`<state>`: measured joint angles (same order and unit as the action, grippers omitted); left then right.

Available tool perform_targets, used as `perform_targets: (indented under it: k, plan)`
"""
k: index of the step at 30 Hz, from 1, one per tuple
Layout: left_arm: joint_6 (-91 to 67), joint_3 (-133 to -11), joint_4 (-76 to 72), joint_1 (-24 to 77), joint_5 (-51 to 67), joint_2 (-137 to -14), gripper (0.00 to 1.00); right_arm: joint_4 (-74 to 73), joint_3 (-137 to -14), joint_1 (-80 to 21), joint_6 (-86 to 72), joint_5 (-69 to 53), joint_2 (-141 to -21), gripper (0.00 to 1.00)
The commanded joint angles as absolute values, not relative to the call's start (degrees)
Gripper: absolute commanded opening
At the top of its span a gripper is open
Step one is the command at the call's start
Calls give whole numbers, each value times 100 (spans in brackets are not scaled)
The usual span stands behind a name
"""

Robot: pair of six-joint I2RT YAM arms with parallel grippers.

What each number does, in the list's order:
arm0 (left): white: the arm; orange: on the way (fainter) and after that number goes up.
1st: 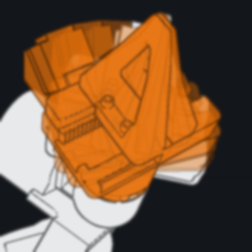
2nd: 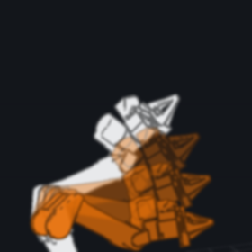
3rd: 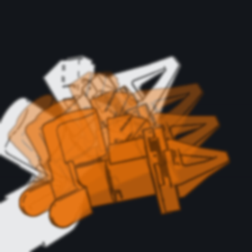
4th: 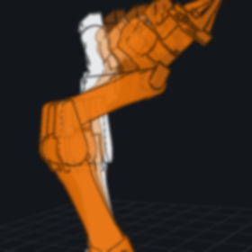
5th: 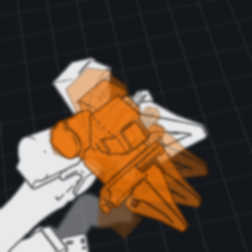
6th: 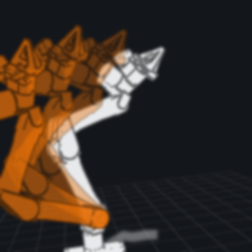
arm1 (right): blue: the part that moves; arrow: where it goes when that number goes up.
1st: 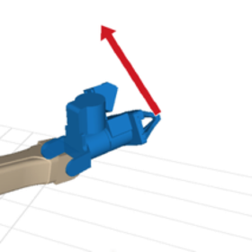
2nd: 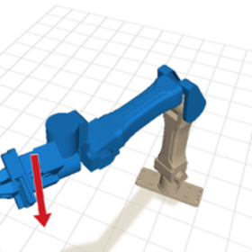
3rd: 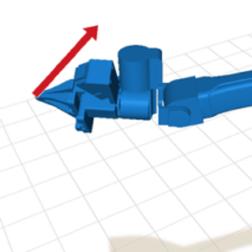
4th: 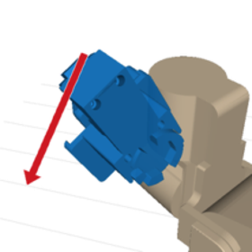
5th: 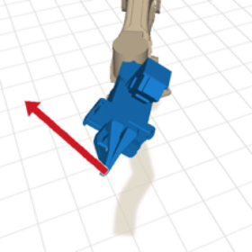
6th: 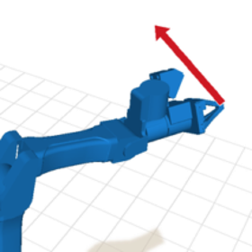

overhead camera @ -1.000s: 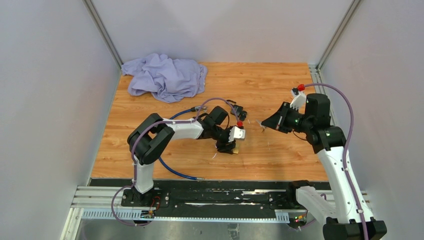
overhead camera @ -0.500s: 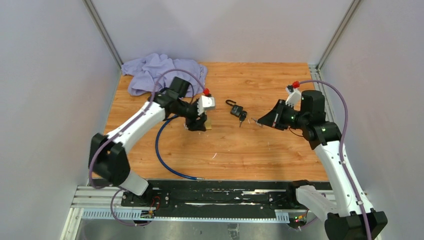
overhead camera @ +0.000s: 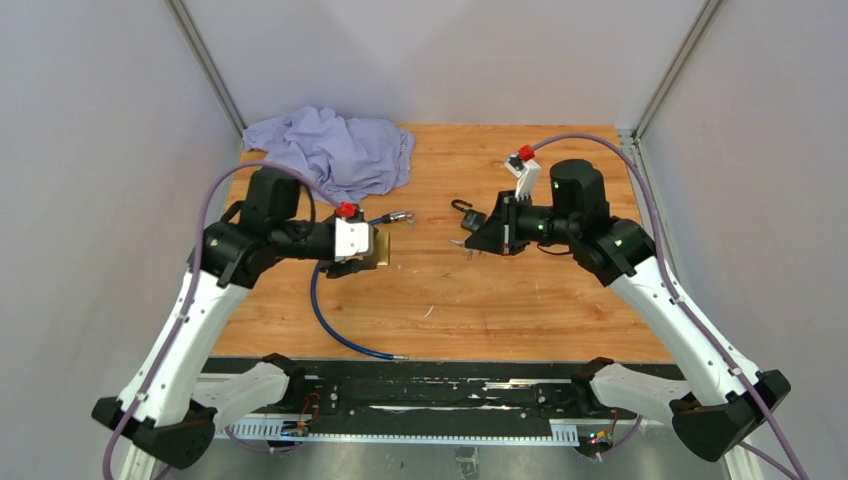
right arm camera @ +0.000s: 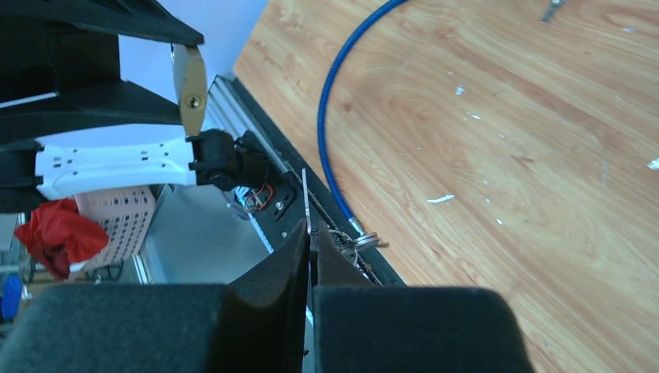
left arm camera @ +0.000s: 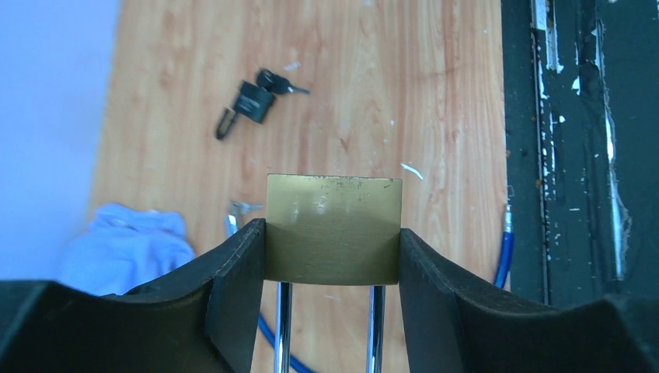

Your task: Unlock with the key

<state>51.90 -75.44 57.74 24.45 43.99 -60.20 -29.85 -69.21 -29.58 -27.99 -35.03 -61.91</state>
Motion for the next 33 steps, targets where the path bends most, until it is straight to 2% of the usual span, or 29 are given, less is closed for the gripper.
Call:
perform_targets:
  k: [1,8,15,33]
  plan:
    - [5789,-7894,5757,2423,4912,-5528,0,-2762,-7323,-3480,-2541,-3392,-6244,1]
    - [6485,-8165,5757,2417,5698,-5250,0,-2755,-7730,-3872,-2317,-3571,-6113,1]
    - [6694,-8620,5748,2499,6589,-5274,0,-2330,-7448,-4116,-2072,-3712,-5657,1]
    - [6424,-8750,5748,2899,7040,-5309,0,-2228,-7585,-4632,-1590,-3381,-5620,1]
